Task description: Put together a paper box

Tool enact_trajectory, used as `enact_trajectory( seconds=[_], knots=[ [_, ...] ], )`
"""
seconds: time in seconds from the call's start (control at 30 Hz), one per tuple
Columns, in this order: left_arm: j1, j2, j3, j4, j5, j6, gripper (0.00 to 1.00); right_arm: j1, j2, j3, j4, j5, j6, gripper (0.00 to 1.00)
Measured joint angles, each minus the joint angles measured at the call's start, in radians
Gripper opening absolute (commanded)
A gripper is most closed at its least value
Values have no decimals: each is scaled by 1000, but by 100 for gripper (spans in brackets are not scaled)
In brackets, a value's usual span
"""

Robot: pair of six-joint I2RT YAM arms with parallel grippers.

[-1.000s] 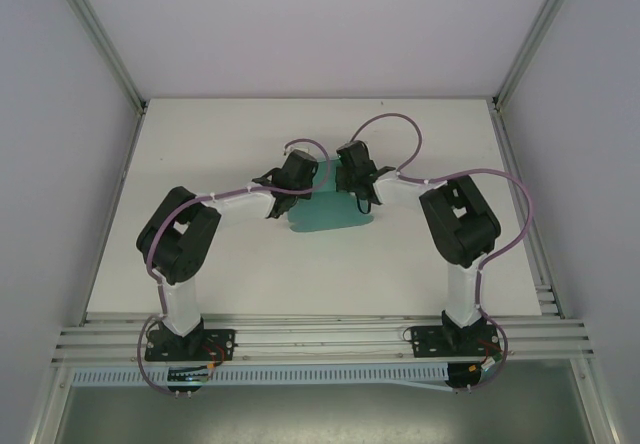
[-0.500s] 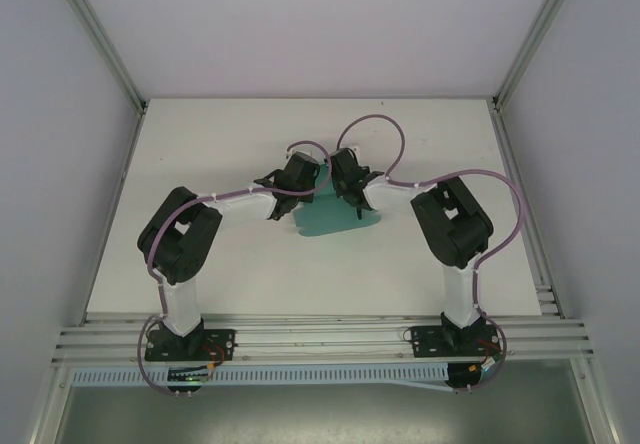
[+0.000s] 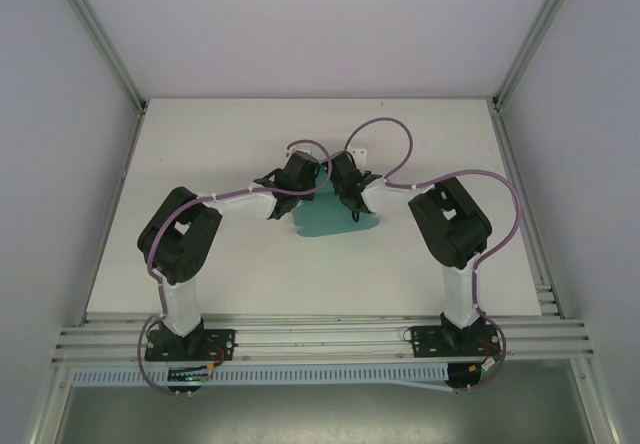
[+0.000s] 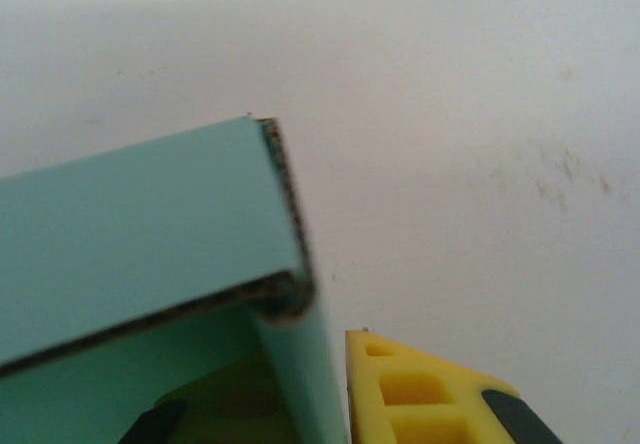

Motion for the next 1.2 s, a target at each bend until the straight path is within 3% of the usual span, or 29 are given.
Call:
enact_trajectory(
  seconds=[0.13, 0.23, 0.77, 1.0, 1.2],
  knots=[
    [-1, 2, 2, 3, 2, 8, 0, 0, -2, -3, -2, -5, 78, 15],
    [-1, 2, 2, -1, 0, 10, 0, -5, -16, -38, 52, -23, 73, 22],
    [2, 2, 1, -21, -13, 10, 0, -86, -87, -193, 271, -317, -144, 28],
    [6, 2, 1, -27, -12, 10, 0, -122, -87, -195, 280, -427, -199, 27],
    [6, 2, 1, -27, -14, 11, 0, -124, -87, -180, 256, -452, -233, 14]
  ],
)
